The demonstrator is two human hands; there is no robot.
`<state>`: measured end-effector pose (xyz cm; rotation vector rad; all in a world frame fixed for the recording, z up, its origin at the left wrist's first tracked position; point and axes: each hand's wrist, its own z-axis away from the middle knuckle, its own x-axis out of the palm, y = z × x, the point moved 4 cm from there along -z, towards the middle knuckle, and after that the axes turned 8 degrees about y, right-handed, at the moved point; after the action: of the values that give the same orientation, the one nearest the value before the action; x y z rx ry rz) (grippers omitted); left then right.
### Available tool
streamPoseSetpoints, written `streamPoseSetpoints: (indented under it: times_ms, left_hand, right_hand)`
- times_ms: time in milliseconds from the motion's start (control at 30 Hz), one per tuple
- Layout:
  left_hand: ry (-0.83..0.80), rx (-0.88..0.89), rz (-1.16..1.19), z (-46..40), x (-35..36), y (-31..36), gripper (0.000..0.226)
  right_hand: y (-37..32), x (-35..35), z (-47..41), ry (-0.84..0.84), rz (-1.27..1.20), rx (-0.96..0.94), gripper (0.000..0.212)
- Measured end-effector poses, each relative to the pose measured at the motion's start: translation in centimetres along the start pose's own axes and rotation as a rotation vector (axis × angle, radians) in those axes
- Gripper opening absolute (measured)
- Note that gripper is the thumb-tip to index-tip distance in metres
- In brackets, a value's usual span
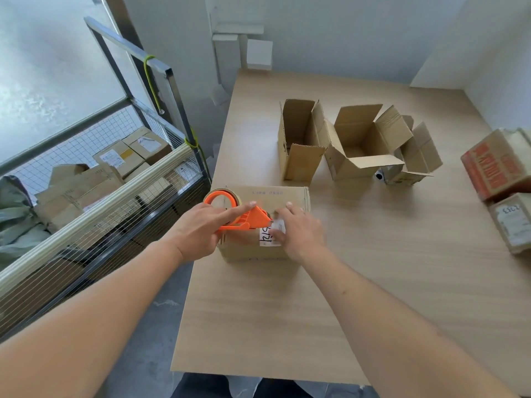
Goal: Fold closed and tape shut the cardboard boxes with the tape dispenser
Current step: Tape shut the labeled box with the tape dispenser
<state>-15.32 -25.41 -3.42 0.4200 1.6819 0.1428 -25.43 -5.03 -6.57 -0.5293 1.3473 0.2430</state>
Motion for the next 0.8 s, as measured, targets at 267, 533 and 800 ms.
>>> streamPoseSetpoints:
  times_ms: [267,533,800]
  left_hand:
    - [-0.142,0.066,-0.034,-2.5,-0.1,-0.5,0.108]
    - [-0.192,0.073,-0.090,-3.1,-0.1,-0.3,0.105]
    - [-0.209,0.055,-0.004,-2.9,-0.5,-0.4,0.097]
  right_hand:
    - [0.8,-2.5,-2.4,-0.004,-0.225,-0.017,0.061]
    - [0.4,-2.7,-3.4,-0.096,-0.718,-0.019,0.025]
    - [0.7,-2.1,-3.2,0.145,-0.701,0.119,0.009]
